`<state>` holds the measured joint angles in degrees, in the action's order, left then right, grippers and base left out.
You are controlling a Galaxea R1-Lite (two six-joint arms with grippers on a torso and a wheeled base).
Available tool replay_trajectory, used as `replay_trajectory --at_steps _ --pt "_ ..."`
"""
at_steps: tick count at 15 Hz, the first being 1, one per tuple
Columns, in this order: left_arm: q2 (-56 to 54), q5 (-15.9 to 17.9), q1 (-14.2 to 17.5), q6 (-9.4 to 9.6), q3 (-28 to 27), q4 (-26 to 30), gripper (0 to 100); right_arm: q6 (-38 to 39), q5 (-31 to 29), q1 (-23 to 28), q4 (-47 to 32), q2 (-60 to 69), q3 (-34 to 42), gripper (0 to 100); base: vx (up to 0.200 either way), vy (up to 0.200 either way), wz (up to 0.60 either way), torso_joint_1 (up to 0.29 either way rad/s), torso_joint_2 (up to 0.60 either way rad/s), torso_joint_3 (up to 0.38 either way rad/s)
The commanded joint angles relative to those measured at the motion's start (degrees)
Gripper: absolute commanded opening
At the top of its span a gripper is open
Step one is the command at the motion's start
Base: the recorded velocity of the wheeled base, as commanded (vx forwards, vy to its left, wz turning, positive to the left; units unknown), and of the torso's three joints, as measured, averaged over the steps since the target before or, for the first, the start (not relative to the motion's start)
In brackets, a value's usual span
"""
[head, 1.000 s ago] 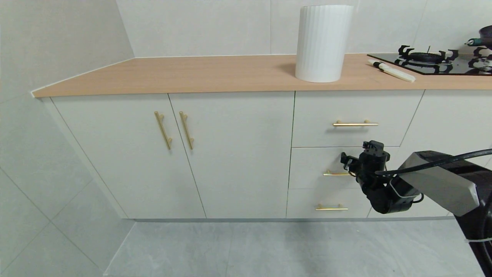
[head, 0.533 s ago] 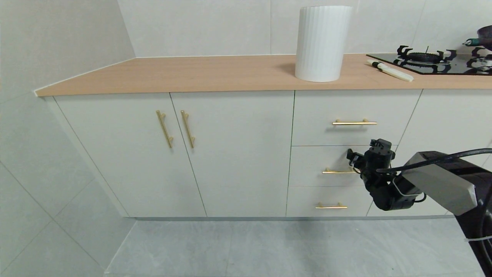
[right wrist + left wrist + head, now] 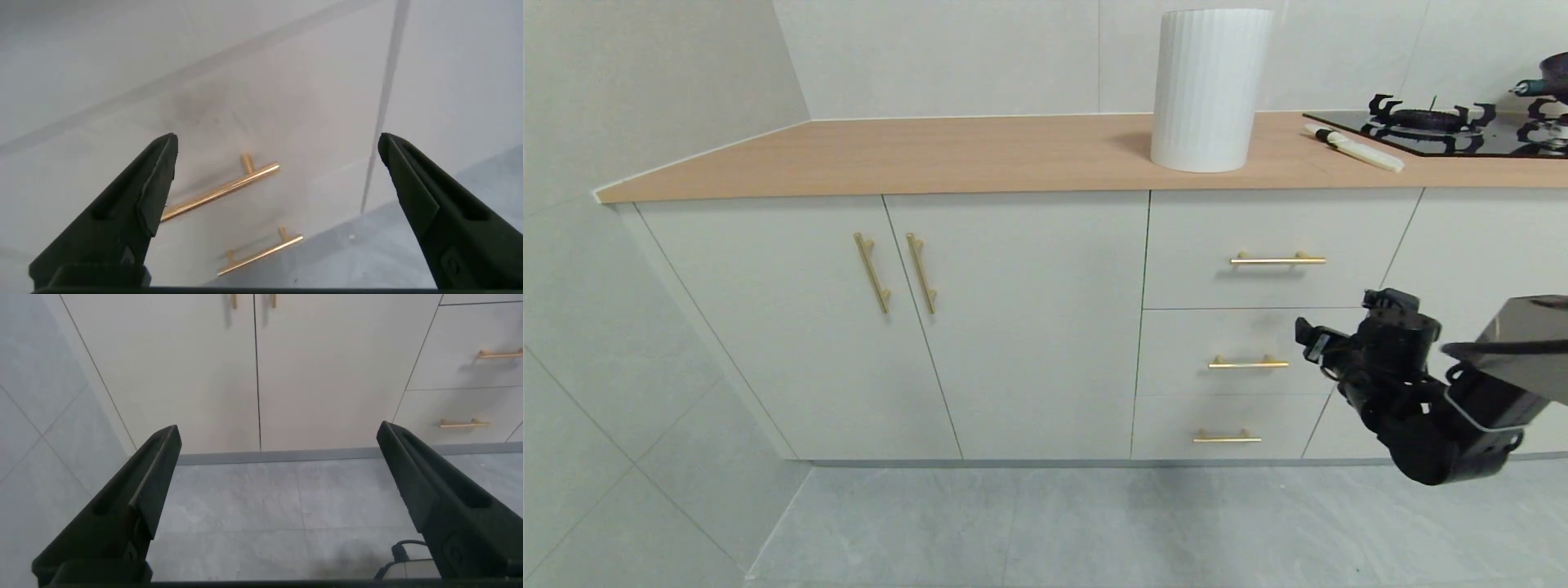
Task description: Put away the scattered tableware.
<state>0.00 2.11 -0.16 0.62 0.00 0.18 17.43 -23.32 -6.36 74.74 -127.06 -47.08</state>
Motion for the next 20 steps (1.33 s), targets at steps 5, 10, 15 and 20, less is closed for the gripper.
replay_trajectory --at_steps 5,10,15,20 --pt "0.0 0.0 -0.02 -0.01 0.0 -0.01 100 -7.41 -0.32 3.29 2.69 52.36 38.82 100 0.0 0.0 0.0 0.0 0.0 0.0" --pt "0.0 0.0 -0.02 -0.01 0.0 -0.01 100 -15.24 0.47 6.36 -21.57 87.95 42.07 100 0.0 0.0 0.0 0.0 0.0 0.0" --pt "0.0 0.0 0.07 -0.01 0.0 -0.01 100 -15.32 4.34 6.19 -70.26 119.59 30.73 100 0.0 0.0 0.0 0.0 0.0 0.0" --pt "0.0 0.0 -0.02 -0.01 0.0 -0.01 100 -14.36 7.94 6.36 -75.09 127.06 37.15 100 0.0 0.0 0.0 0.0 0.0 0.0"
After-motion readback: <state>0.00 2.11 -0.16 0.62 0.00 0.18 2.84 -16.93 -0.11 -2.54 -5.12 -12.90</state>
